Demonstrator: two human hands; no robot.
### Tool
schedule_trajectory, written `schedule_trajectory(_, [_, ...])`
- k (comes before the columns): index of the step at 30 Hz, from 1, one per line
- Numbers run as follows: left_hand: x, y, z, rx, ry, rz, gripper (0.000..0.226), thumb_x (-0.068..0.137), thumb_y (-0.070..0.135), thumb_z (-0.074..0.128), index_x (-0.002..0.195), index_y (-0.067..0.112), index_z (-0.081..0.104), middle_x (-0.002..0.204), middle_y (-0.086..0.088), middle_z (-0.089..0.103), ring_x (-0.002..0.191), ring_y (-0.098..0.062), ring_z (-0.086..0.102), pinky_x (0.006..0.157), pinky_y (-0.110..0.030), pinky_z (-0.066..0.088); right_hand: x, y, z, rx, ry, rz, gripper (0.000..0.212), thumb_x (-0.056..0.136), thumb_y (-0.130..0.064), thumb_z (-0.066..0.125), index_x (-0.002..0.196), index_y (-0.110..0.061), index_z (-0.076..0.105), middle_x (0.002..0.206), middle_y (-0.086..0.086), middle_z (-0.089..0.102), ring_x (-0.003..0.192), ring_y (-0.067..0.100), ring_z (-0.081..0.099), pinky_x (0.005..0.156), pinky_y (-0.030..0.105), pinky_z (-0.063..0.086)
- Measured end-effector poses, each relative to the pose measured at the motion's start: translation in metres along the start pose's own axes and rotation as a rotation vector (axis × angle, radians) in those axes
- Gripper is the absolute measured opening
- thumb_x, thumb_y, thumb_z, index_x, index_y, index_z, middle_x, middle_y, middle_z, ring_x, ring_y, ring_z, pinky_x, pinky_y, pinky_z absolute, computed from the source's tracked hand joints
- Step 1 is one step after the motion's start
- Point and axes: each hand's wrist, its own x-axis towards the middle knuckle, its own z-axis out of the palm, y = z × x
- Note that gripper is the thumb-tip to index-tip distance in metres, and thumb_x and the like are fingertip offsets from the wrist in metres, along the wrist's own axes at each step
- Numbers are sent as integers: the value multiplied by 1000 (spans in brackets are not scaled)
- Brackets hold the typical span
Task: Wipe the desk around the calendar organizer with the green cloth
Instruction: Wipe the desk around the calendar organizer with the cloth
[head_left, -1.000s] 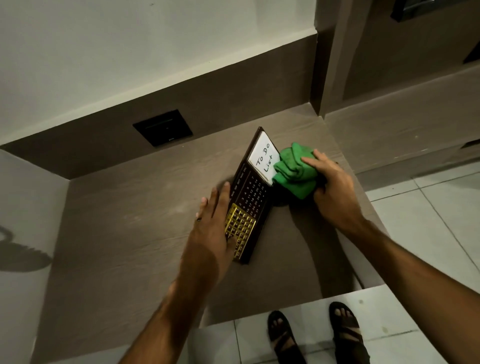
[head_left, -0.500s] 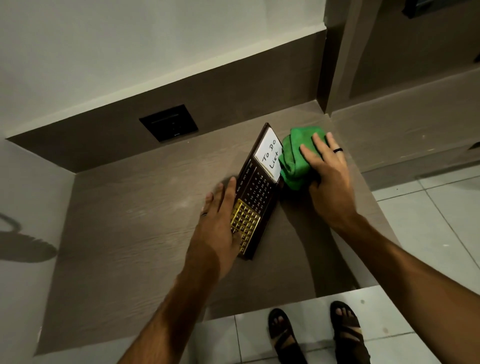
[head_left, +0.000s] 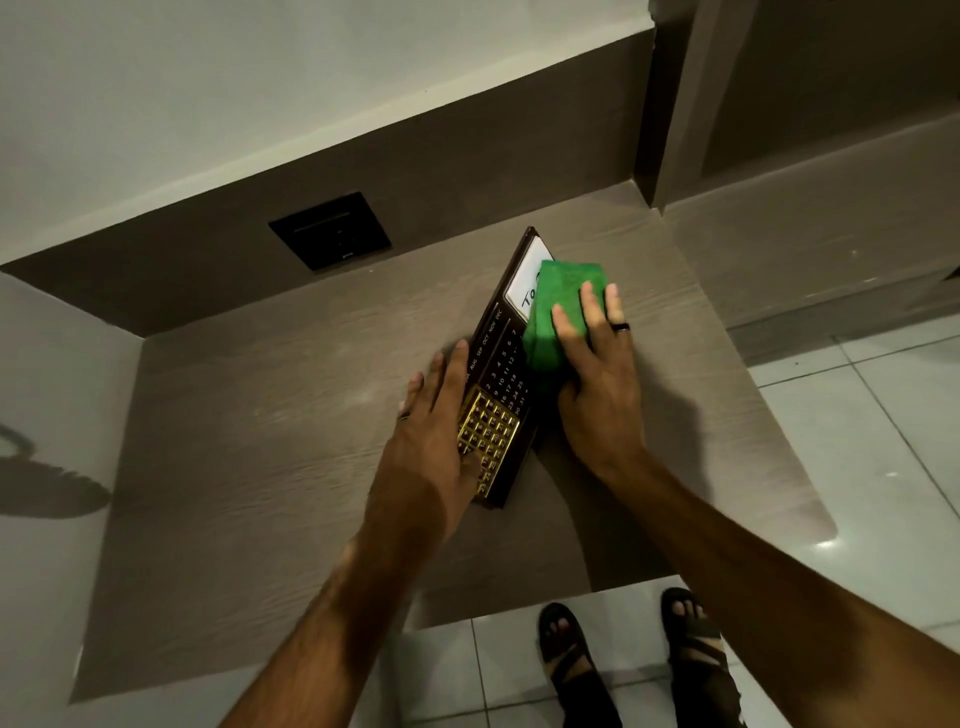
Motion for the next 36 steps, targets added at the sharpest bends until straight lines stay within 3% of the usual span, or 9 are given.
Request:
schedule_trajectory(4, [0, -2, 1, 16, 3, 20, 105, 84, 17, 68, 151, 38, -10, 163, 10, 2, 147, -15, -4, 114, -35, 1, -27, -5, 13, 31, -115, -11, 66, 89, -11, 47, 151, -17, 27, 161, 18, 6, 147, 39, -4, 108, 57, 18])
schedule_trajectory(7, [0, -4, 0, 19, -11, 29, 106, 84, 16, 68, 151, 39, -11, 162, 10, 2, 147, -14, -5, 113, -35, -4, -13, 12, 9, 17, -100, -37, 65, 88, -2, 50, 149, -14, 32, 159, 22, 11, 147, 42, 3, 104, 53, 31])
schedule_trajectory(13, [3, -3, 0, 16, -31, 11, 107, 83, 15, 68, 150, 39, -12, 163, 8, 3, 148, -19, -5, 114, -37, -2, 49, 25, 12, 43, 65, 325, 66, 91, 4, 49, 150, -13, 26, 160, 20, 13, 148, 35, 9, 119, 45, 22])
schedule_trajectory(18, [4, -2, 0, 12, -13, 11, 108, 83, 15, 69, 147, 40, -14, 162, 6, 5, 147, -17, -5, 114, -35, 0, -62, -12, 20, 110, -51, 99, 77, 87, 5, 56, 151, -23, 24, 161, 13, 7, 148, 33, 6, 105, 55, 28])
schedule_trajectory(21, [2, 0, -1, 4, -9, 29, 106, 84, 13, 69, 148, 39, -13, 162, 4, 7, 147, -17, -4, 115, -36, 1, -61, 4, 9, 91, -108, 11, 78, 83, 10, 59, 149, -18, 29, 159, 15, 13, 146, 37, 13, 102, 49, 30])
schedule_trajectory(27, [1, 1, -2, 0, -14, 35, 105, 83, 12, 68, 151, 37, -8, 162, 4, 9, 148, -18, -2, 115, -38, -1, 69, 36, 6, -38, -22, 343, 59, 97, -5, 47, 151, -14, 27, 157, 23, 21, 146, 36, 18, 115, 39, 25])
schedule_trajectory(30, [1, -1, -1, 4, -13, 20, 107, 83, 13, 69, 150, 39, -10, 162, 2, 10, 147, -17, -2, 115, -37, 1, 33, 9, 15, -78, 4, 298, 64, 90, 4, 48, 149, -12, 31, 157, 22, 23, 145, 38, 20, 111, 43, 32])
schedule_trajectory(34, [1, -3, 1, 14, -1, 11, 108, 82, 15, 71, 151, 37, -9, 162, -1, 14, 144, -15, -1, 114, -37, 2, -79, -27, 6, 96, -265, 53, 60, 82, 2, 54, 138, -21, 48, 147, 17, 45, 123, 39, 55, 91, 45, 51])
schedule_trajectory(36, [0, -3, 1, 13, -3, 11, 108, 82, 15, 71, 150, 39, -10, 161, 0, 15, 143, -13, -2, 113, -37, 1, -110, -34, -1, 168, -415, -5, 60, 81, 5, 61, 136, -19, 52, 144, 6, 51, 117, 29, 61, 91, 45, 55])
